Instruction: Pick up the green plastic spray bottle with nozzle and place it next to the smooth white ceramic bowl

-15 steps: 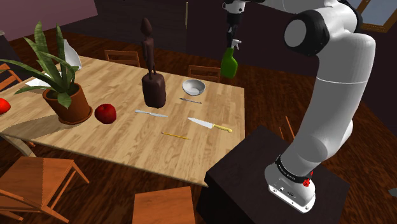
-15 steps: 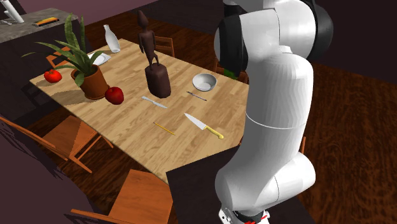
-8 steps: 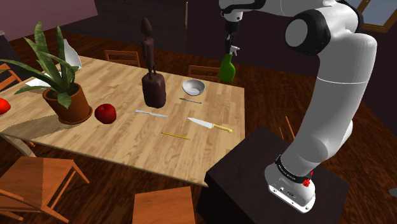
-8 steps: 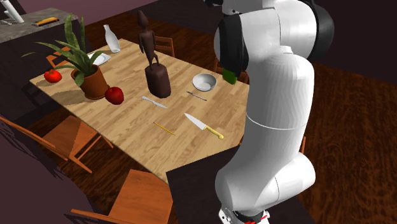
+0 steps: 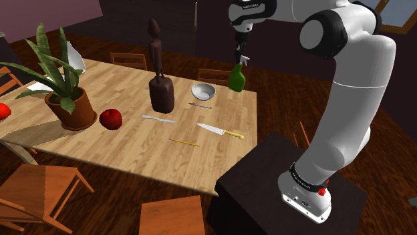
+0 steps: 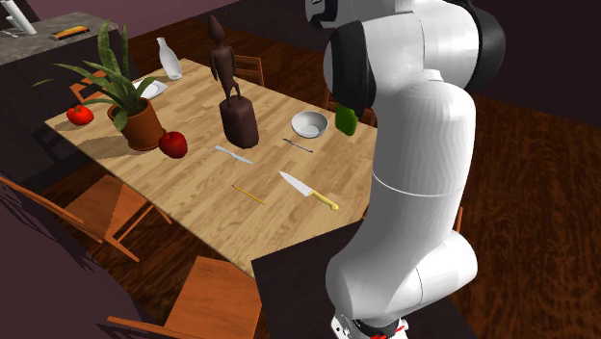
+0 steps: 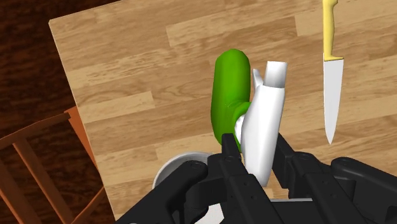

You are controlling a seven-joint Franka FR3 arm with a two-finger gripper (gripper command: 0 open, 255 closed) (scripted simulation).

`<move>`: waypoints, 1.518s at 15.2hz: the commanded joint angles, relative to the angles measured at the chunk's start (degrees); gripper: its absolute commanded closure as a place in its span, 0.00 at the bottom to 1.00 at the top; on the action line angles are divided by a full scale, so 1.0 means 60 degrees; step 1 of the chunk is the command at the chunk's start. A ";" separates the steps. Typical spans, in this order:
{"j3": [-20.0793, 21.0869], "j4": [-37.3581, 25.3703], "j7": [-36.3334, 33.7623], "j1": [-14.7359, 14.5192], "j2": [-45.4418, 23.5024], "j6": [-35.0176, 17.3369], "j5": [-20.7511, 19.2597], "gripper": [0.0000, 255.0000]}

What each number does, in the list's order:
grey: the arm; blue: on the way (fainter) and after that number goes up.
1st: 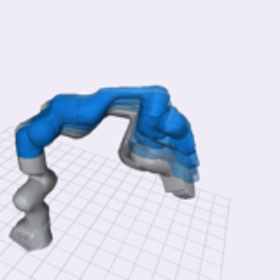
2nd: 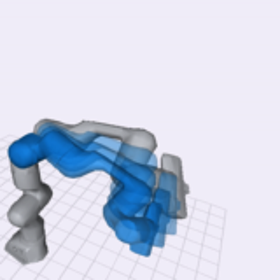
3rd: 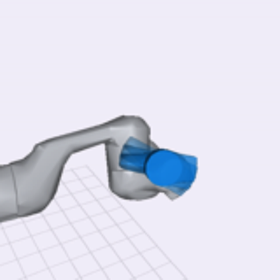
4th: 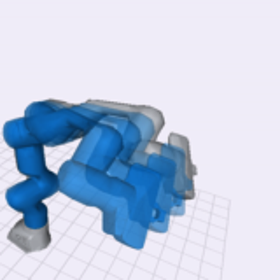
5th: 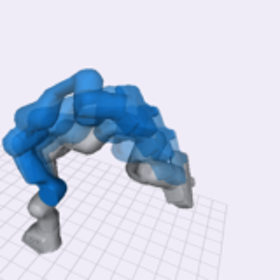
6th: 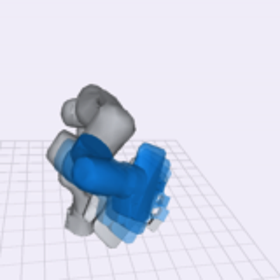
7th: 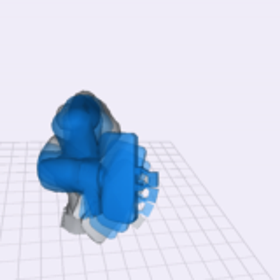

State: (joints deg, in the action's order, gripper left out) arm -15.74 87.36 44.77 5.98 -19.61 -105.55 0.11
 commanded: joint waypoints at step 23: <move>0.0118 0.1822 -0.0037 0.0041 -0.0897 -0.2699 0.0214 1.00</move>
State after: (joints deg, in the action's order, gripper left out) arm -15.06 98.01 44.47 6.16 -24.69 -121.11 1.31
